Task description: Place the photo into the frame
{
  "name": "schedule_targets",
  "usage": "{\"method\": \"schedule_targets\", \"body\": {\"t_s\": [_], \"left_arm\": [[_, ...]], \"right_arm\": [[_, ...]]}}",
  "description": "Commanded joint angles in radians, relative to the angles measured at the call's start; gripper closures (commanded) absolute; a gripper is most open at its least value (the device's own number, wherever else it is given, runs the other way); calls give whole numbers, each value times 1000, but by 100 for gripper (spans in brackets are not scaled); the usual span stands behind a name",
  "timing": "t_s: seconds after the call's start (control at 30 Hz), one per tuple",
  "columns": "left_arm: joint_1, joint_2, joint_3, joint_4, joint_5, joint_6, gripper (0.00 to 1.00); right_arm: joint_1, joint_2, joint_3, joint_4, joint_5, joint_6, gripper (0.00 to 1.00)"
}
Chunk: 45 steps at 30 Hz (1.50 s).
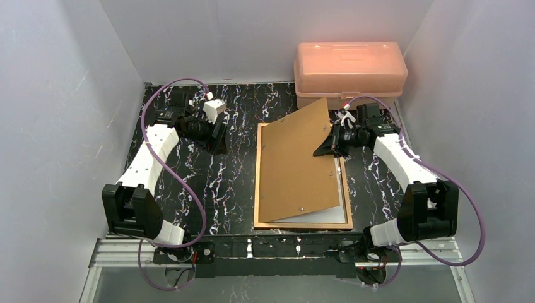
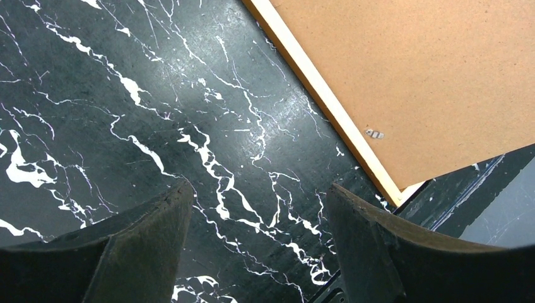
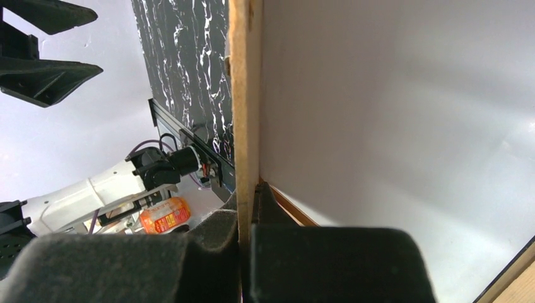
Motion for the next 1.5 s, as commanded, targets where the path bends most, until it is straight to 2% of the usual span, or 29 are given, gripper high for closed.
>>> {"method": "schedule_targets", "body": {"t_s": [0.0,0.23,0.53,0.63,0.8,0.87,1.17,1.33,1.47], "left_arm": [[-2,-2,45,-57,-22,-14,25],[73,157,165,-180,-11,-36,22],[139,170,140,-159,-32,0,10],[139,167,110,-150,-31,2,9],[139,141,71,-130,-26,4,9],[139,135,65,-126,-22,4,9],[139,118,26,-104,-19,1,9],[139,104,16,-100,-14,2,9],[139,94,11,-102,-14,10,7]], "right_arm": [[48,17,-16,124,7,52,99],[185,78,-3,250,109,159,99],[323,218,58,371,197,234,98],[337,289,115,341,189,204,90],[343,359,209,225,226,110,68],[348,376,229,175,254,78,62],[400,446,310,23,401,-33,48],[415,479,353,-20,456,-66,43],[414,486,373,-51,503,-88,28]]}}
